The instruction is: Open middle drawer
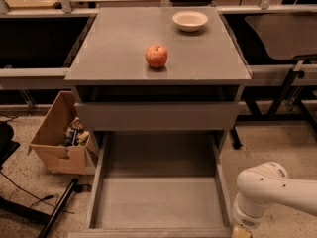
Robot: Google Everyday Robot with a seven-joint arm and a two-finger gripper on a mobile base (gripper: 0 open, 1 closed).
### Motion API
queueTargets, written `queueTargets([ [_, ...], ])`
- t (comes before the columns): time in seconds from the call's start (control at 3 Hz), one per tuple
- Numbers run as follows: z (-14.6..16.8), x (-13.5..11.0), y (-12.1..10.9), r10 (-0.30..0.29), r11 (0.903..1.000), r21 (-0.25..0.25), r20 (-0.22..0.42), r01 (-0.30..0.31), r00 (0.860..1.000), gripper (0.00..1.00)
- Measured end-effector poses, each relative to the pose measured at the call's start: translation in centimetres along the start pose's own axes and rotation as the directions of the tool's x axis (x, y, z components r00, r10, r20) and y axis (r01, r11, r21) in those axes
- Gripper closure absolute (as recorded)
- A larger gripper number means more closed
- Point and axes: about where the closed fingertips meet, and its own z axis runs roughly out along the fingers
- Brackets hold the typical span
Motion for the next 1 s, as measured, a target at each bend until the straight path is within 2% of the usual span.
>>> queueTargets([
  [0.33, 0.0, 0.1, 0.2, -0.006, 1.0, -0.006, 0.01, 0.006, 1.0, 0.0],
  [0.67, -6.6, 0.8, 3.0, -0.002, 0.9998, 0.02, 0.137, -0.001, 0.991, 0.0],
  [1.0, -16.0, 2.4, 6.7, -0.01, 0.9951, 0.098, 0.24, -0.014, 0.971, 0.0],
])
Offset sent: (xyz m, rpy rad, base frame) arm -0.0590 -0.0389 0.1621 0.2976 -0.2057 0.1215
